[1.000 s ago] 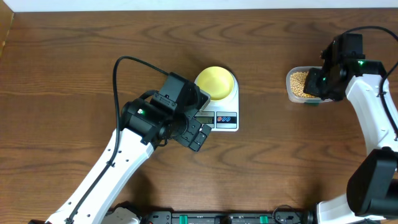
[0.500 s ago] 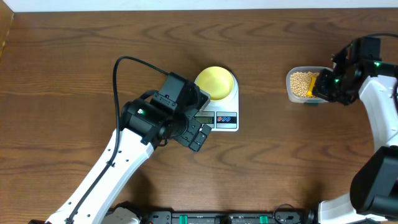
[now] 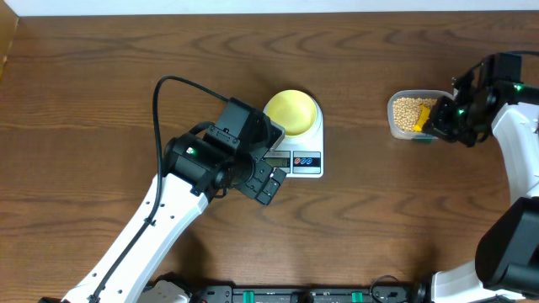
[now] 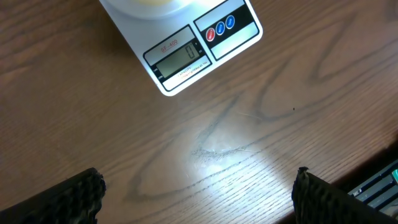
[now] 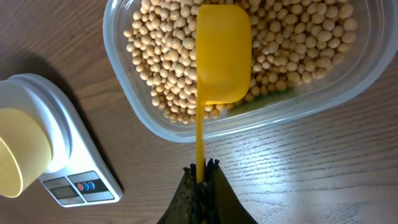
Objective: Scoop item into bowl and weigh 50g on scale
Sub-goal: 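Drag the scoop through the soybeans with the right gripper to fill it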
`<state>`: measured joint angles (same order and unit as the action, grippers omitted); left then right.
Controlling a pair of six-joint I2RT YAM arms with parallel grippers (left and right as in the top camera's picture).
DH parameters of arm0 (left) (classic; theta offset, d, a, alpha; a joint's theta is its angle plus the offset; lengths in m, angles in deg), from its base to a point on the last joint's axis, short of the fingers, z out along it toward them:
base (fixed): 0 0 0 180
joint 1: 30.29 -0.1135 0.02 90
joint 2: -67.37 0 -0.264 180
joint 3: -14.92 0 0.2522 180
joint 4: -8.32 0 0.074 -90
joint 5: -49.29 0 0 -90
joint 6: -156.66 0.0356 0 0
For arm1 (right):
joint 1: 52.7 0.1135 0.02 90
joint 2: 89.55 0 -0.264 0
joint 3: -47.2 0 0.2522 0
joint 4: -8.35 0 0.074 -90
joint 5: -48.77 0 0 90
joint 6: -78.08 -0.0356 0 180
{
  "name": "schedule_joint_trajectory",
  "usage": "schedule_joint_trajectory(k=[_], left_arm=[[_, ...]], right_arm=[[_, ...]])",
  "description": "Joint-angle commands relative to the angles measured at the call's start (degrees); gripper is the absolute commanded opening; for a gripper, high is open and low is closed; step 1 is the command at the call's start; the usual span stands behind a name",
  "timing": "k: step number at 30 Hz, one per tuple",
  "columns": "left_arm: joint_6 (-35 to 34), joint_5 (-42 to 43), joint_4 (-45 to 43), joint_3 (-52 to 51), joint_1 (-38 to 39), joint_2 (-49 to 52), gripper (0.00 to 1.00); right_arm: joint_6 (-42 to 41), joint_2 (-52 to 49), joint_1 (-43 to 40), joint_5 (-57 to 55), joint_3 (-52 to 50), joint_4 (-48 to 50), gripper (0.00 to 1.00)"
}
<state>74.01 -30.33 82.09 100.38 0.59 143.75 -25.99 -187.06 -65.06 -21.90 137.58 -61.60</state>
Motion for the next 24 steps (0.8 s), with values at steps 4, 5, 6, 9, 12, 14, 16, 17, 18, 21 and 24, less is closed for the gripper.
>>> schedule_joint_trajectory(k=[4,5,6,9,12,14,16,17,18,21,24], left_arm=[[0.13,-0.17,0.11,0.74,0.07,-0.50,0.98],[0.13,-0.15,0.11,0.74,0.07,-0.50,0.98],[0.13,-0.15,0.11,0.74,0.07,-0.50,0.98],[0.13,-0.17,0.11,0.74,0.07,-0.50,0.98],[0.13,-0.15,0.11,0.74,0.07,-0.50,0.98],[0.13,-0.15,0.11,0.74,0.07,-0.50,0.98],[0.13,-0.17,0.11,0.74,0.07,-0.50,0.98],[0.13,-0.15,0.11,0.74,0.07,-0.50,0.98],[0.13,-0.17,0.11,0.74,0.07,-0.50,0.98],[0.13,-0.15,0.11,0.74,0.07,-0.50,0.98],[0.13,-0.17,0.11,0.74,0.07,-0.50,0.98]], right_arm=[[-0.68,-1.07,-2.25,5.95,-0.92,-0.79,0.01],[-0.66,-1.07,-2.78,6.58,-0.92,-0.81,0.01],[-0.57,-1.07,-3.17,7.26,-0.92,-0.83,0.01],[-0.20,-1.07,-4.13,9.38,-0.92,-0.87,0.01],[-0.02,-1.07,-4.83,10.75,-0.92,-0.96,0.01],[-0.02,-1.07,-5.22,11.37,-0.92,-1.01,0.01],[0.00,-1.07,-5.57,11.76,-0.92,-1.25,0.01],[0.00,-1.07,-5.66,11.93,-0.92,-1.49,0.01],[0.00,-1.07,-5.79,11.96,-0.92,-1.81,0.01],[0.31,-1.07,-6.05,11.93,-0.92,-2.82,0.01],[0.44,-1.07,-6.38,11.93,-0.92,-3.32,0.01]])
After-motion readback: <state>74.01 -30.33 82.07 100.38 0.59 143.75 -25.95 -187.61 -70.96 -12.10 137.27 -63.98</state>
